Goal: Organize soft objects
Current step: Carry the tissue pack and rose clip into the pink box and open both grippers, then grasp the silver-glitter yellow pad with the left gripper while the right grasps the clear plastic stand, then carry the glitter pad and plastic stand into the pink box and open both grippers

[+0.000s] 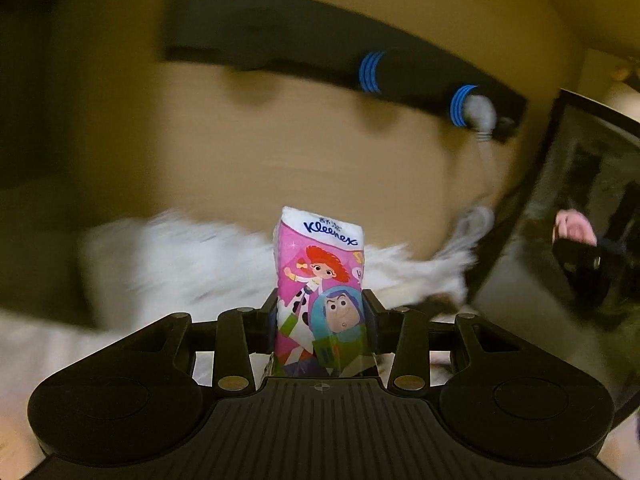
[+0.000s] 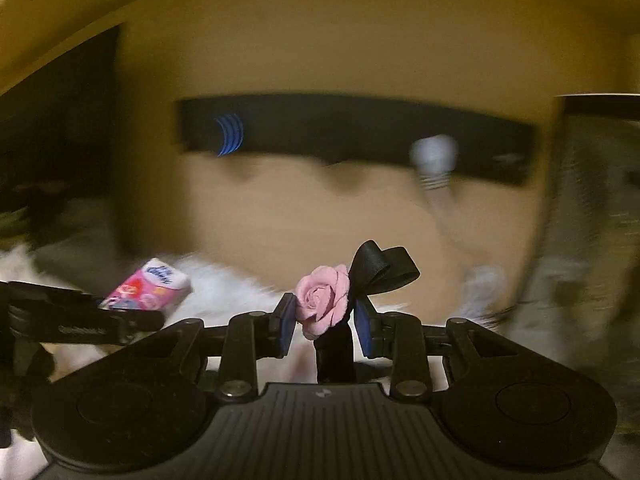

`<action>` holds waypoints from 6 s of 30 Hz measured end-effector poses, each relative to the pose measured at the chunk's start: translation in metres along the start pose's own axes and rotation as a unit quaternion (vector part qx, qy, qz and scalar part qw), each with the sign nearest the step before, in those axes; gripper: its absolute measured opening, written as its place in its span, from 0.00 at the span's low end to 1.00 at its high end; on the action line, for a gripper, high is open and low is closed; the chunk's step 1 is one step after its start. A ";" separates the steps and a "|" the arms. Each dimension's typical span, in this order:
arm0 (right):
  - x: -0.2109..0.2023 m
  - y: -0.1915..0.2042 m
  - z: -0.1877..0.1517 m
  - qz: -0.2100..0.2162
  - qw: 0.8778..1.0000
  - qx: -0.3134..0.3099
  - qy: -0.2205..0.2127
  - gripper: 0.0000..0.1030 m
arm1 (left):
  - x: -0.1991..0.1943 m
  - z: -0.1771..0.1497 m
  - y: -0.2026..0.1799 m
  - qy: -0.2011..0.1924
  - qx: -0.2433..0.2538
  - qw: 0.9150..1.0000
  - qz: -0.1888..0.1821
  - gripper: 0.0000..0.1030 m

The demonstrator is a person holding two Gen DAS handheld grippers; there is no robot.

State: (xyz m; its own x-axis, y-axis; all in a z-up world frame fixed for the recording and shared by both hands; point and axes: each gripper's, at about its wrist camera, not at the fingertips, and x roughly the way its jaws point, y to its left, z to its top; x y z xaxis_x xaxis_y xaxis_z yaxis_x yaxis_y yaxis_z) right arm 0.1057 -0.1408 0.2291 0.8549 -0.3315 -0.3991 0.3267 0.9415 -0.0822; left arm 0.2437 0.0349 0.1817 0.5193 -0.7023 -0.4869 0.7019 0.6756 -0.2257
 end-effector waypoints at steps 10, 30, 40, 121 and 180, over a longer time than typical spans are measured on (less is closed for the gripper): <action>-0.014 -0.072 -0.057 -0.076 0.992 0.076 0.064 0.30 | 0.146 -0.044 -0.066 0.149 -0.031 0.986 -0.074 0.47; 0.130 -0.093 -0.058 0.044 0.961 0.212 0.172 0.30 | 0.004 -0.069 0.010 -0.002 -0.095 0.995 0.005 0.48; 0.173 -0.104 -0.106 0.050 0.922 0.278 0.266 0.31 | -0.021 -0.143 0.106 0.087 -0.166 0.971 0.149 0.48; 0.313 0.170 -0.071 0.131 0.888 0.016 0.440 0.10 | 0.045 -0.147 0.175 0.029 -0.251 0.967 0.039 0.51; 0.145 0.217 0.002 0.220 0.924 -0.060 0.308 0.11 | -0.080 -0.153 0.139 0.042 -0.143 0.982 0.113 0.17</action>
State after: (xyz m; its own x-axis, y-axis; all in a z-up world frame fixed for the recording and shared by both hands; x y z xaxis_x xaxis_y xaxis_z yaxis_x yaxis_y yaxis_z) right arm 0.3014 0.0159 0.1556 0.4899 0.1470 -0.8593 -0.0762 0.9891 0.1258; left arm 0.2249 0.2194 0.0602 0.5956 -0.5143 -0.6170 0.4015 0.8559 -0.3259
